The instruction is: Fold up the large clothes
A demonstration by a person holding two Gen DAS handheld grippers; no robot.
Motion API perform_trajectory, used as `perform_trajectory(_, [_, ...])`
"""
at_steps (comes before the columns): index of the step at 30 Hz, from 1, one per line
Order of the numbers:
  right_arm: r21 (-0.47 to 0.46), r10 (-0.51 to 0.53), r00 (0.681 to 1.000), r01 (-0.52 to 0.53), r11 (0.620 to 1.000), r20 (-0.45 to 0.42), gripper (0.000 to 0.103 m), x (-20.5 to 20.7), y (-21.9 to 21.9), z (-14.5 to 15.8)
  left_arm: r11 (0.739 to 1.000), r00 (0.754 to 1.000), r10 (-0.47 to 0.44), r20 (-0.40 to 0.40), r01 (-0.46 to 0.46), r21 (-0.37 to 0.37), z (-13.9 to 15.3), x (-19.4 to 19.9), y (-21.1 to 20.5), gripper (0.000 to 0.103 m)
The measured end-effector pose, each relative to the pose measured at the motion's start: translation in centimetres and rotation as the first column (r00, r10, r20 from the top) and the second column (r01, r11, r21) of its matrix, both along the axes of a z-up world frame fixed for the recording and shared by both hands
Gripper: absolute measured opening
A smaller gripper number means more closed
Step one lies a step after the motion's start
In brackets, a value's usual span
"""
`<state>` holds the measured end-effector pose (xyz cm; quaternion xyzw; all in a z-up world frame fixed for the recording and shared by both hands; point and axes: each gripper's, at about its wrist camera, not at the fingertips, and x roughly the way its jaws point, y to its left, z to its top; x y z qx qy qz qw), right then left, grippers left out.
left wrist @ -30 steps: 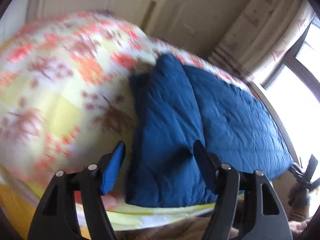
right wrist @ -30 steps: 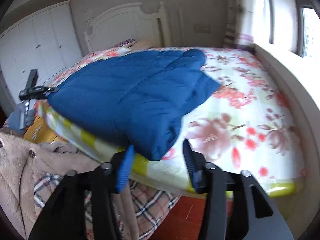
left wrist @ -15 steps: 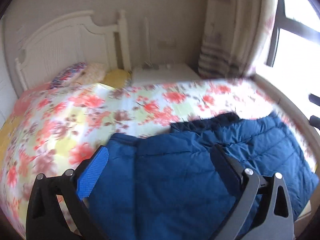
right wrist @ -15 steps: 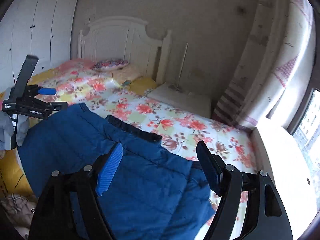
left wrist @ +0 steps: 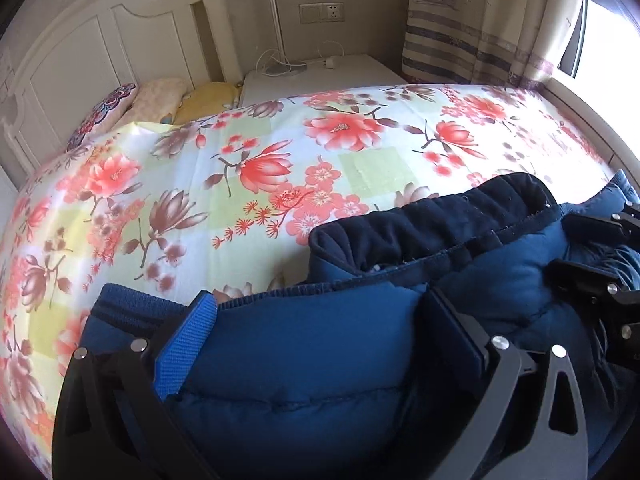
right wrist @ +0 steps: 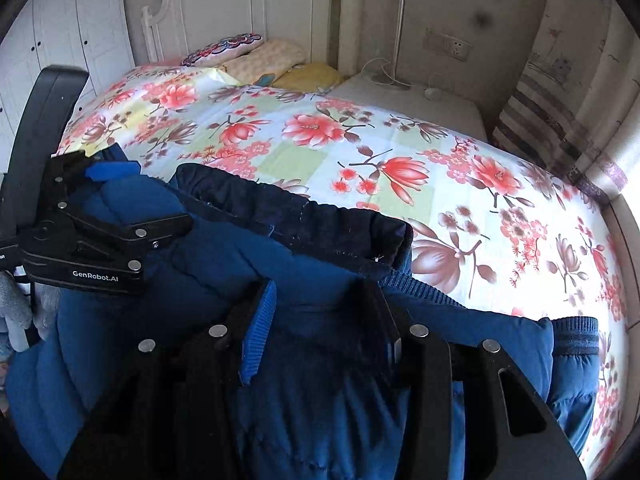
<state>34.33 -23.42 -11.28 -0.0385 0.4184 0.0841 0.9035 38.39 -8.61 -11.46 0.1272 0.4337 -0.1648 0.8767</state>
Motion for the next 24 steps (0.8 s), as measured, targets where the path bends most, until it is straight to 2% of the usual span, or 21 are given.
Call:
perform_trajectory(3, [0.008,-0.009,1.0,0.009,1.0,0.005,0.042,-0.4,-0.2,0.2,1.0,1.0,-0.001,0.006,0.001,-0.003,0.0,-0.2,0.1,0.101])
perform_trajectory(6, [-0.001,-0.043,0.998,0.043,0.999,-0.056,0.042,0.1,0.2,1.4,1.0,1.0,-0.002,0.007,0.002,-0.004,0.0,-0.3,0.1,0.101])
perform_trajectory(7, [0.008,-0.076,0.996,0.076,0.997,-0.044,0.041,0.0,0.3,2.4,1.0,1.0,-0.002,0.006,0.002,-0.006,0.0,-0.2,0.1,0.101])
perform_trajectory(9, [0.025,-0.073,0.997,0.072,0.997,0.039,0.042,-0.5,1.1,4.1,1.0,1.0,-0.003,0.005,0.003,-0.01,0.0,-0.2,0.1,0.101])
perform_trajectory(10, [0.009,-0.068,0.997,0.068,0.998,0.047,0.042,-0.4,1.7,3.9,1.0,1.0,-0.002,0.001,0.003,-0.018,0.0,-0.1,0.2,0.101])
perform_trajectory(12, [-0.092,-0.049,0.998,0.045,0.995,-0.037,0.045,0.9,3.4,0.3,1.0,1.0,-0.001,-0.005,0.001,-0.031,0.0,0.0,0.4,0.101])
perform_trajectory(13, [-0.125,-0.038,0.999,0.035,0.992,-0.021,0.046,1.0,4.0,-0.3,0.999,1.0,0.003,-0.01,-0.004,-0.047,0.1,0.0,0.6,0.101])
perform_trajectory(16, [-0.135,-0.03,0.999,0.028,0.99,-0.014,0.046,0.9,4.1,0.2,0.997,1.0,0.009,-0.028,-0.011,-0.072,-0.1,0.3,1.0,0.101])
perform_trajectory(18, [-0.129,-0.044,0.999,0.043,0.991,-0.004,0.044,0.2,2.8,1.4,0.998,1.0,0.008,-0.025,-0.009,-0.068,0.0,0.2,1.0,0.101])
perform_trajectory(21, [-0.141,-0.164,0.984,0.174,0.975,0.075,0.045,-1.7,-1.9,3.2,0.998,1.0,0.007,-0.023,-0.009,-0.068,0.0,0.1,0.9,0.101])
perform_trajectory(23, [-0.108,-0.259,0.965,0.261,0.959,0.029,0.048,-2.1,-6.2,2.1,0.997,1.0,0.007,-0.026,-0.009,-0.076,0.0,0.1,1.0,0.101])
perform_trajectory(24, [-0.022,-0.273,0.962,0.272,0.962,-0.026,0.051,-2.1,-9.0,0.6,0.997,1.0,0.006,-0.026,-0.008,-0.08,0.1,0.1,1.0,0.101])
